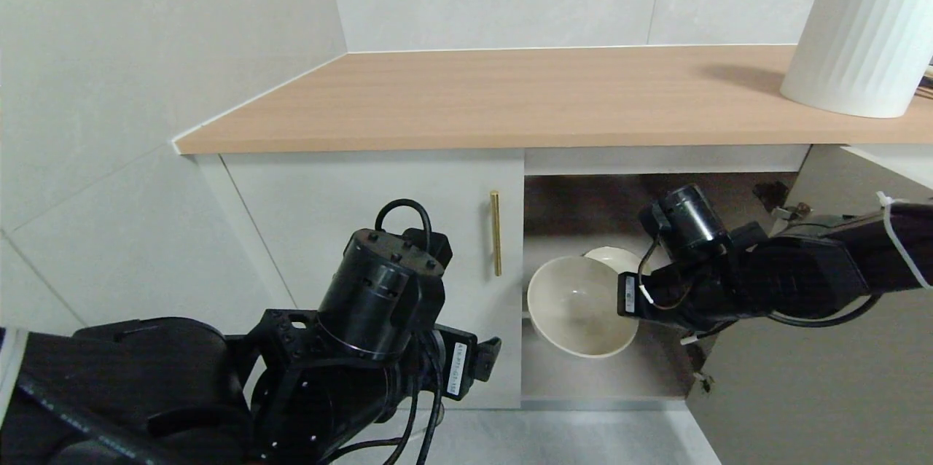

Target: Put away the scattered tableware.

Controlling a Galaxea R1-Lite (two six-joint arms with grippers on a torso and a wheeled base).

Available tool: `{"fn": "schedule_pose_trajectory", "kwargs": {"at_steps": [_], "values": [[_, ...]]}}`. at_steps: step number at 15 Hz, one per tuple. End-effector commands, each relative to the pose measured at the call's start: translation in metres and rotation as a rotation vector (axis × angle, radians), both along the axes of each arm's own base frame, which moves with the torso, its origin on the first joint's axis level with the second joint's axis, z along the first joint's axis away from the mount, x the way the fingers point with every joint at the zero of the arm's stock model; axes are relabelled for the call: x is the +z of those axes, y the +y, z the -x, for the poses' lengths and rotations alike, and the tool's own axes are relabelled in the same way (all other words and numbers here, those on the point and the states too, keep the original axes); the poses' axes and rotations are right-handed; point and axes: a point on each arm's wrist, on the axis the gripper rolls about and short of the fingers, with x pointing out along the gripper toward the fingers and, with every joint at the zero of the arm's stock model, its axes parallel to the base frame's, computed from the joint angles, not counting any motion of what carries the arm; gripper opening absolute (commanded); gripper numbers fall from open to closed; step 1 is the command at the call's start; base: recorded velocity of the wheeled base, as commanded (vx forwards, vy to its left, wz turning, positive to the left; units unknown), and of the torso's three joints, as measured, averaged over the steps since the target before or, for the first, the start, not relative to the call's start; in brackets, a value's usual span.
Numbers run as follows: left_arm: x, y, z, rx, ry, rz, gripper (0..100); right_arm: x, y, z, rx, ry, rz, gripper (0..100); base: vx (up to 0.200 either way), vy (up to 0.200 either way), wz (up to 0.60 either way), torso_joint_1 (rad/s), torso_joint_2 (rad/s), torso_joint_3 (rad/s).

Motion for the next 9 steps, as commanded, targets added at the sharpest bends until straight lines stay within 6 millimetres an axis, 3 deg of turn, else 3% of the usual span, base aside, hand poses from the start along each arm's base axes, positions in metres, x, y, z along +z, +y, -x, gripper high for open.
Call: {"fn": "schedule_pose_trajectory", "kwargs": {"at_steps": [1, 9], "values": [[0.001, 0.001, 0.001, 0.001, -0.003, 0.004, 100, -0.022, -0.022, -0.043, -0.166, 0.027, -0.005, 0, 0.0, 0.0, 0.0, 0.0, 0.0, 0.0], [0.002, 0.001, 0.0, 0.004, -0.004, 0.007, 100, -0.051, -0.07, -0.104, -0.415, -0.042, -0.077, 0, 0.0, 0.0, 0.0, 0.0, 0.0, 0.0]]}}
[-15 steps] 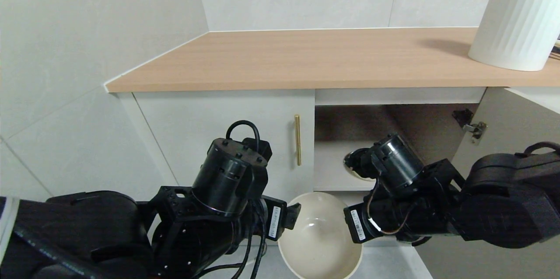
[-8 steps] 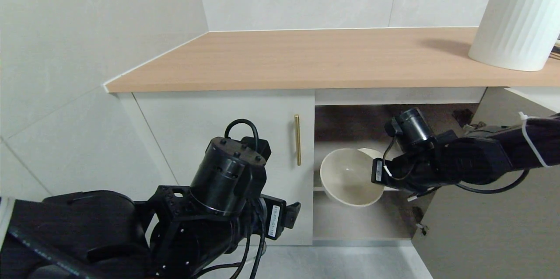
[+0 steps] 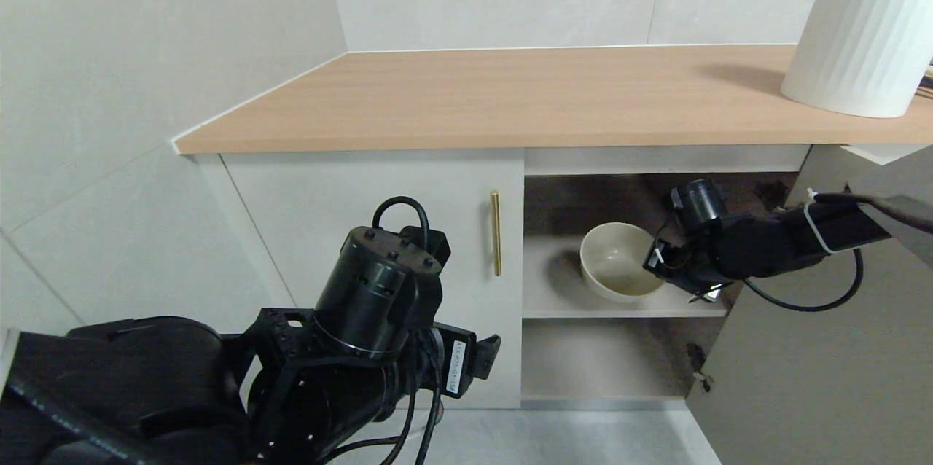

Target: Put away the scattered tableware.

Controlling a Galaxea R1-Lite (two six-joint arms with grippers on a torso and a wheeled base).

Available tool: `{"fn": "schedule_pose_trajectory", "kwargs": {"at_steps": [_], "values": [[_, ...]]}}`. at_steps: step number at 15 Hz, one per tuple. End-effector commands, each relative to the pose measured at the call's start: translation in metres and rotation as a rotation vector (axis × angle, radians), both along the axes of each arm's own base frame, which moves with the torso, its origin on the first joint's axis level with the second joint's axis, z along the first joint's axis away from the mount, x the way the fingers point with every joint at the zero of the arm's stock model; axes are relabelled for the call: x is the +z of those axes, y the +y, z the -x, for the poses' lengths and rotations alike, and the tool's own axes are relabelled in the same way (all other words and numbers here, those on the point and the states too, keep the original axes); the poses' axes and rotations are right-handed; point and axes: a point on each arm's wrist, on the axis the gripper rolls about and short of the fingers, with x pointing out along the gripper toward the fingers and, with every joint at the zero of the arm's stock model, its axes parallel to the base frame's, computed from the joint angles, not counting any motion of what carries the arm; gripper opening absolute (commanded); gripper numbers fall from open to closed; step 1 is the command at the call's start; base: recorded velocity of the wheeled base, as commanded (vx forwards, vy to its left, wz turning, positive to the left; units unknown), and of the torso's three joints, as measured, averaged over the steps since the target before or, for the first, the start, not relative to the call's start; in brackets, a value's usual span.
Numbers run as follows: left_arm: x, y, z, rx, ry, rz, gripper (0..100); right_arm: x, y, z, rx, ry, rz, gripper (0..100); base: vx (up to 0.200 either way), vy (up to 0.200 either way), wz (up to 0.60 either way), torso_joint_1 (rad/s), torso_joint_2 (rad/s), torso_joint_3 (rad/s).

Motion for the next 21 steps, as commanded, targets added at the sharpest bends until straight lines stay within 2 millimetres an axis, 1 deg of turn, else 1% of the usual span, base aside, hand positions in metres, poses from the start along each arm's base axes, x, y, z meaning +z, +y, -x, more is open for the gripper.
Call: {"fn": "schedule_pose_trajectory", "kwargs": {"at_steps": [1, 4, 8, 11, 17, 21], "values": [[0.0, 0.0, 0.0, 0.002, 0.0, 0.001, 100, -0.013, -0.009, -0.014, -0.052, 0.01, -0.022, 0, 0.0, 0.0, 0.0, 0.0, 0.0, 0.0], [0.0, 0.0, 0.0, 0.002, 0.0, 0.001, 100, -0.017, -0.015, -0.022, -0.075, 0.006, -0.03, 0, 0.0, 0.0, 0.0, 0.0, 0.0, 0.0], [-0.001, 0.0, -0.001, 0.002, 0.003, -0.002, 100, -0.029, -0.013, -0.032, -0.078, 0.01, -0.029, 0, 0.0, 0.0, 0.0, 0.0, 0.0, 0.0], [-0.001, 0.0, -0.001, 0.005, 0.002, 0.0, 100, -0.033, -0.012, -0.038, -0.08, -0.007, -0.031, 0, 0.0, 0.0, 0.0, 0.0, 0.0, 0.0], [-0.001, 0.0, -0.002, 0.013, 0.007, 0.011, 100, -0.037, -0.012, -0.041, -0.078, -0.017, -0.033, 0, 0.0, 0.0, 0.0, 0.0, 0.0, 0.0], [-0.001, -0.001, -0.003, 0.017, 0.01, 0.015, 100, -0.035, -0.011, -0.042, -0.077, -0.031, -0.036, 0, 0.0, 0.0, 0.0, 0.0, 0.0, 0.0]]}}
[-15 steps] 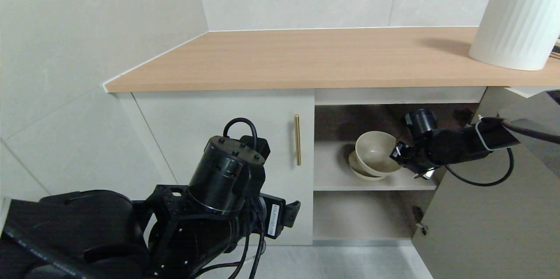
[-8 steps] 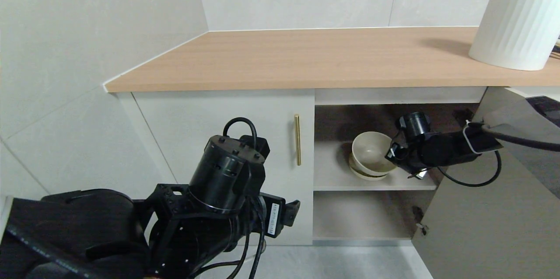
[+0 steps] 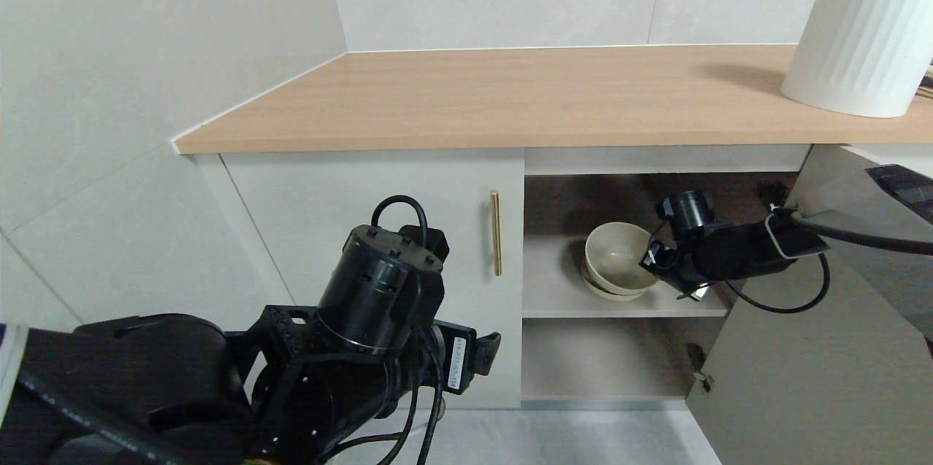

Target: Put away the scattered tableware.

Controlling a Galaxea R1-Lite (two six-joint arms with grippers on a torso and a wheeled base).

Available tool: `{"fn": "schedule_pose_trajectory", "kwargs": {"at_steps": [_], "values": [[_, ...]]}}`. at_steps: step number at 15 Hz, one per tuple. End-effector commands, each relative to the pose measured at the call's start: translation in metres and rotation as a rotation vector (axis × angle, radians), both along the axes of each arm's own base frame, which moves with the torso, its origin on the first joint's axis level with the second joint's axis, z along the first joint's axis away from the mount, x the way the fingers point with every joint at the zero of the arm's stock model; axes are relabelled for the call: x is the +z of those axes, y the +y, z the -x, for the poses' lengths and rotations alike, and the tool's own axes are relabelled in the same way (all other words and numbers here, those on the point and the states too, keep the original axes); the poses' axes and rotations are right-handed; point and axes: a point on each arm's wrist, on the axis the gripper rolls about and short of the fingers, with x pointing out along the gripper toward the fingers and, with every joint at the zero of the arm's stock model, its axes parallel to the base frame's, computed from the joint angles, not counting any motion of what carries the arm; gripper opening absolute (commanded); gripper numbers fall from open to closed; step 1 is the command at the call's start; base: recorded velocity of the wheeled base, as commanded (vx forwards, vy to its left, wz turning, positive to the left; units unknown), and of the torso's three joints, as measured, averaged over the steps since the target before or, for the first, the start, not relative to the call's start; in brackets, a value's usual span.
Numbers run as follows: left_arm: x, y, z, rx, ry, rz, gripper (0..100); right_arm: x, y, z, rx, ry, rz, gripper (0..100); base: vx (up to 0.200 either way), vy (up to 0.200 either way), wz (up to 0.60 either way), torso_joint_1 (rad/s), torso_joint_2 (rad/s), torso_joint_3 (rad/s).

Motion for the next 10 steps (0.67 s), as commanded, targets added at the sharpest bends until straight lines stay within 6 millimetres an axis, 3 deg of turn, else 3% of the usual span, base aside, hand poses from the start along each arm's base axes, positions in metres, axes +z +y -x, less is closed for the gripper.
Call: {"fn": "schedule_pose_trajectory", "kwargs": {"at_steps": [1, 10], "values": [[-0.0004, -0.0001, -0.0001, 0.001, 0.001, -0.001, 100, 0.0009, 0.0005, -0.0009, 0.0, -0.007, -0.001, 100, 0.0, 0.0, 0.0, 0.0, 0.0, 0.0], [0.0, 0.0004, -0.0003, 0.003, 0.0, 0.002, 100, 0.0038, 0.0079, 0.0048, 0.025, -0.001, -0.004, 100, 0.0, 0.0, 0.0, 0.0, 0.0, 0.0]]}}
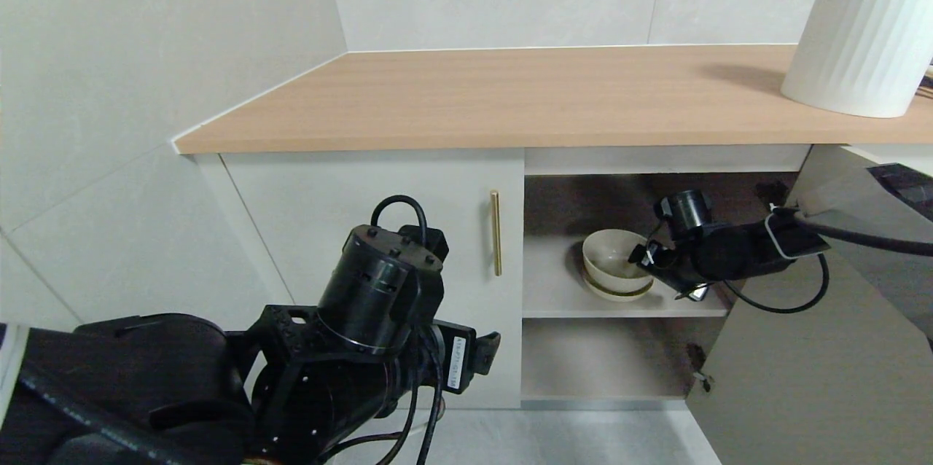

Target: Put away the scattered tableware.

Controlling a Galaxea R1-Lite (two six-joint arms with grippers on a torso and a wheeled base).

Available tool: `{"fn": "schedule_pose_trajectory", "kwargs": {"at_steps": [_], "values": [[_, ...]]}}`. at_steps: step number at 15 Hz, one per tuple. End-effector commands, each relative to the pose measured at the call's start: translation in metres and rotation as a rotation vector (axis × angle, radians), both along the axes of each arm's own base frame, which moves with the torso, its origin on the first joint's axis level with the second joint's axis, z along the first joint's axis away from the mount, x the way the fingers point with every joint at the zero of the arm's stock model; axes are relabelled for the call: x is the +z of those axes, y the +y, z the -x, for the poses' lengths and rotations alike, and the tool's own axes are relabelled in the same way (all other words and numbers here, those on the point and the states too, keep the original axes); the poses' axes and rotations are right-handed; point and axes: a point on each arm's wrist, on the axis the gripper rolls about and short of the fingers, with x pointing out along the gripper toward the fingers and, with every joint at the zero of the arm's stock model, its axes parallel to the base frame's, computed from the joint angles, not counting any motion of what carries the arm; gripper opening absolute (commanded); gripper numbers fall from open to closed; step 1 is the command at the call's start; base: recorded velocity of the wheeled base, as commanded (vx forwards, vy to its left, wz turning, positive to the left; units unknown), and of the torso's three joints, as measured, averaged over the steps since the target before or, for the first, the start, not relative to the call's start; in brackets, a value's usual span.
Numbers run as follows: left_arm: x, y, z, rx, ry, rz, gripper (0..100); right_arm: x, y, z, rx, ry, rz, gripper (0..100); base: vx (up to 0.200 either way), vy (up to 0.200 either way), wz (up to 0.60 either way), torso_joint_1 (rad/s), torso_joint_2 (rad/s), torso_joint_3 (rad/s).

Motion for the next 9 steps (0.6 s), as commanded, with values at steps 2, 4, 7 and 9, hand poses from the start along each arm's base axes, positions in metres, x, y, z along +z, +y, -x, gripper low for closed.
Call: {"fn": "schedule_pose_trajectory", "kwargs": {"at_steps": [2, 4, 7, 9], "values": [[0.001, 0.0, 0.0, 0.002, -0.001, 0.003, 100, 0.005, 0.003, 0.003, 0.008, -0.006, -0.001, 100, 0.0, 0.0, 0.0, 0.0, 0.0, 0.0], [0.004, 0.003, -0.003, 0.025, -0.005, 0.026, 100, 0.013, 0.003, 0.012, 0.023, -0.004, 0.0, 100, 0.0, 0.0, 0.0, 0.0, 0.0, 0.0], [0.024, 0.021, -0.013, 0.1, -0.045, 0.096, 100, 0.038, 0.01, 0.063, 0.217, 0.038, -0.002, 100, 0.0, 0.0, 0.0, 0.0, 0.0, 0.0], [0.037, 0.046, -0.018, 0.175, -0.078, 0.124, 100, 0.061, 0.011, 0.109, 0.372, 0.034, 0.045, 100, 0.0, 0.0, 0.0, 0.0, 0.0, 0.0]]}}
